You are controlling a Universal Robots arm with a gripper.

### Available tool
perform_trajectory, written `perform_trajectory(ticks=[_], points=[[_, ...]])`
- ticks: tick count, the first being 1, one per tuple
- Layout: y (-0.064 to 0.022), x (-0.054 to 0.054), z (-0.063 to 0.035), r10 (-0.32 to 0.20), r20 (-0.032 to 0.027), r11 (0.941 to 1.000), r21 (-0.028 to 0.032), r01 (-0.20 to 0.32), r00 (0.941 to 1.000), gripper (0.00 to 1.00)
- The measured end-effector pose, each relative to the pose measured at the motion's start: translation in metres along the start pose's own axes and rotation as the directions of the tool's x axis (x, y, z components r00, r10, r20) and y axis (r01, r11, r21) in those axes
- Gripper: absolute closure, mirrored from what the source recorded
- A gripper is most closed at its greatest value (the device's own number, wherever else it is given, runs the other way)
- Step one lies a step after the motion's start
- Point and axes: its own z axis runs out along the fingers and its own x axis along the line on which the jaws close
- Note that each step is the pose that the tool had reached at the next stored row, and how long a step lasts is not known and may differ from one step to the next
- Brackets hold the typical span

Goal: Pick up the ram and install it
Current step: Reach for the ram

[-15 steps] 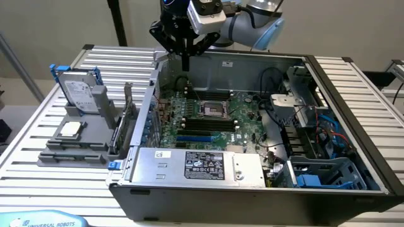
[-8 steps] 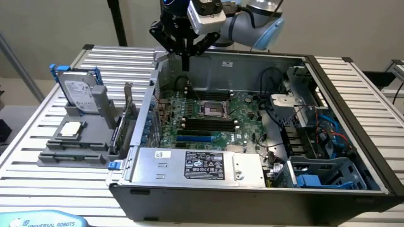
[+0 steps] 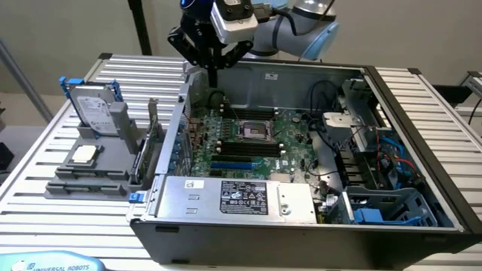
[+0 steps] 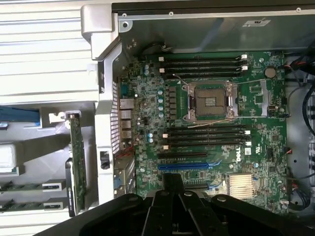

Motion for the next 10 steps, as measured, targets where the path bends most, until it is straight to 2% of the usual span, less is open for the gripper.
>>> perform_trajectory(ticks=[10], points=[[-0.0228, 0.044, -0.0011, 0.0, 0.0006, 1.0, -0.0001, 0.0, 1.0, 0.89]])
